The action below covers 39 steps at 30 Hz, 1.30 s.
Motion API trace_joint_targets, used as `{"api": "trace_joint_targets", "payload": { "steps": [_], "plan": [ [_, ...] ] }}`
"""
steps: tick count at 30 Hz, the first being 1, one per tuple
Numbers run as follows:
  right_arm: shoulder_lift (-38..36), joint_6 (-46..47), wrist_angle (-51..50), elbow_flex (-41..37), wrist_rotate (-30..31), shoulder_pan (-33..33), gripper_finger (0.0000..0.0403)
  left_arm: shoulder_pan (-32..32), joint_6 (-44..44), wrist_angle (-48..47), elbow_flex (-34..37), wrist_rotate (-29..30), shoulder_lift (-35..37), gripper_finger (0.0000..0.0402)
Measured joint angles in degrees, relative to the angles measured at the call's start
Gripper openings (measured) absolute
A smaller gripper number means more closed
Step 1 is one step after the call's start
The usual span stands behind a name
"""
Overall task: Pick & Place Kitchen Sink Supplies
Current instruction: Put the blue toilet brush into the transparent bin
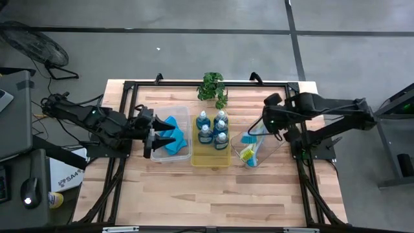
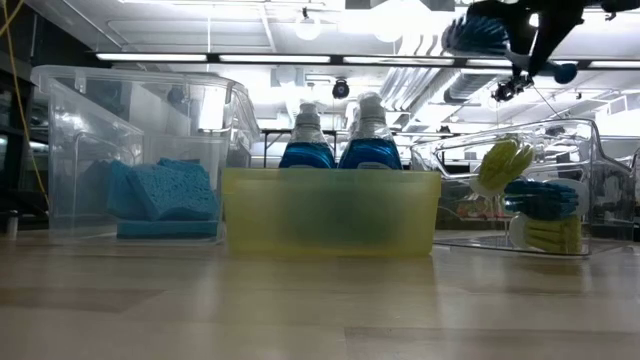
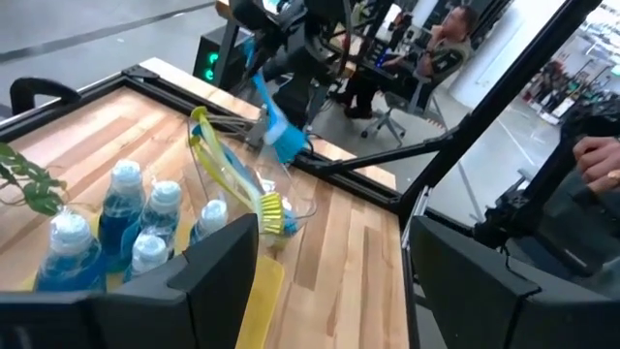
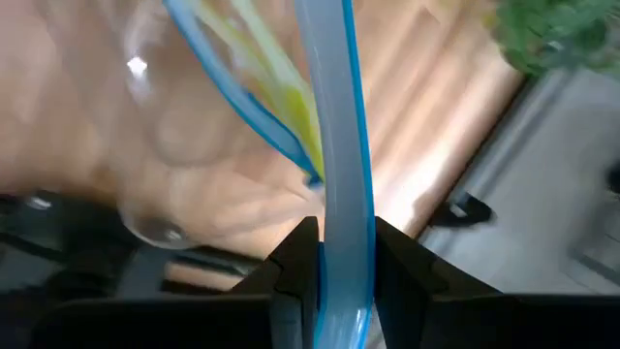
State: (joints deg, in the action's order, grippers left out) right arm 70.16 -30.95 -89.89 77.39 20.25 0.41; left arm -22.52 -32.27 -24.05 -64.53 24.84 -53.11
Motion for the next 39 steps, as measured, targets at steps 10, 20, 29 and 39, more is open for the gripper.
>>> {"api": "trace_joint_targets", "payload": {
  "steps": [10, 20, 29, 39],
  "plan": [
    [0.6, 3.66, -0.3, -5.0, -2.73, 1.67, 0.0064, 0.0, 0.08, -0.05, 0.0, -0.24, -0.45, 0.0263],
    [0.65, 3.53, -0.06, -10.23, -1.34, 5.28, 0.0064, 0.0, -0.03, -0.05, 0.0, -0.26, -0.45, 0.0264],
    [0.65, 3.27, -0.15, -10.82, 0.97, 6.87, 0.0064, 0.0, -0.15, -0.05, 0.0, -0.26, -0.45, 0.0264],
    [0.69, 0.54, 1.16, -10.82, 1.88, 8.68, 0.0064, 0.0, -0.15, 0.41, 0.0, -0.24, -0.45, 0.0264]
  ]
}}
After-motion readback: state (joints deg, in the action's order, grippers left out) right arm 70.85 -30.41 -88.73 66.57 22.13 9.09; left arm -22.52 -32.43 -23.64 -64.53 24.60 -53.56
